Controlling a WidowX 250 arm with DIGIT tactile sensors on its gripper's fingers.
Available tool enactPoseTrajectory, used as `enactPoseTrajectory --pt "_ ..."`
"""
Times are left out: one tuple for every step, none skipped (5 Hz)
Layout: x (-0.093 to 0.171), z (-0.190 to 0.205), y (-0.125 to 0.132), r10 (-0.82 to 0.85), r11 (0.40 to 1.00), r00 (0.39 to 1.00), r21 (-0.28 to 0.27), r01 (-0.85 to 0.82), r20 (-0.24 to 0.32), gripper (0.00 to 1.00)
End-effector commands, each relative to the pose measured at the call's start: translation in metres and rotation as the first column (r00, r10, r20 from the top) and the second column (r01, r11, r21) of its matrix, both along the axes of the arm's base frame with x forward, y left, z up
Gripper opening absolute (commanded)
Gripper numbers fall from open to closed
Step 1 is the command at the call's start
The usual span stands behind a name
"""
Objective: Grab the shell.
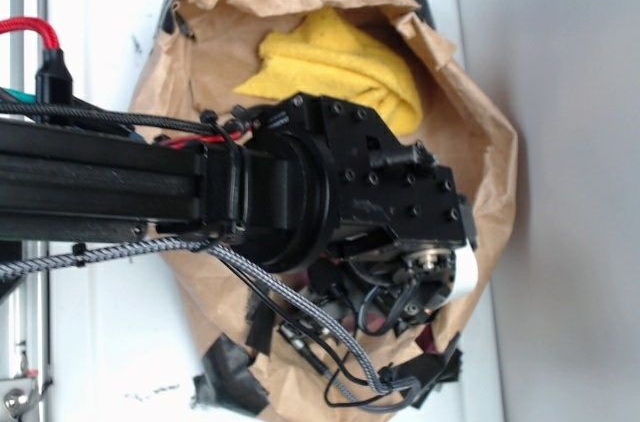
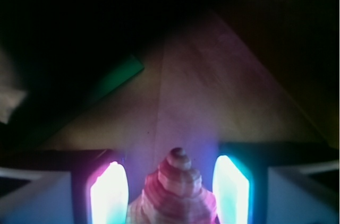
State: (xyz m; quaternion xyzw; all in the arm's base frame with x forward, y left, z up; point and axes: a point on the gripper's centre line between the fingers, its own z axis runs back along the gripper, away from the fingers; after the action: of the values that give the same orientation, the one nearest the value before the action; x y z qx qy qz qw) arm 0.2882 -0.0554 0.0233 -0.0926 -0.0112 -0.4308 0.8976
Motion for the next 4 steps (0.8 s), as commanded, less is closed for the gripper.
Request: enactPoseTrajectory --pt "-0.003 0.043 0.029 0.167 0.986 0.984 -0.023 -0.166 0.059 0.00" --pt "-0.009 0.081 0.051 0.360 0.932 0.928 0.015 -0.363 0.092 0.00" --pt "-0.013 0.110 0.053 0.461 0.879 0.881 0.080 -0.470 0.105 0.00" --pt "-0.018 0.131 0.049 0.509 0.847 0.852 0.100 -0.521 0.125 0.00"
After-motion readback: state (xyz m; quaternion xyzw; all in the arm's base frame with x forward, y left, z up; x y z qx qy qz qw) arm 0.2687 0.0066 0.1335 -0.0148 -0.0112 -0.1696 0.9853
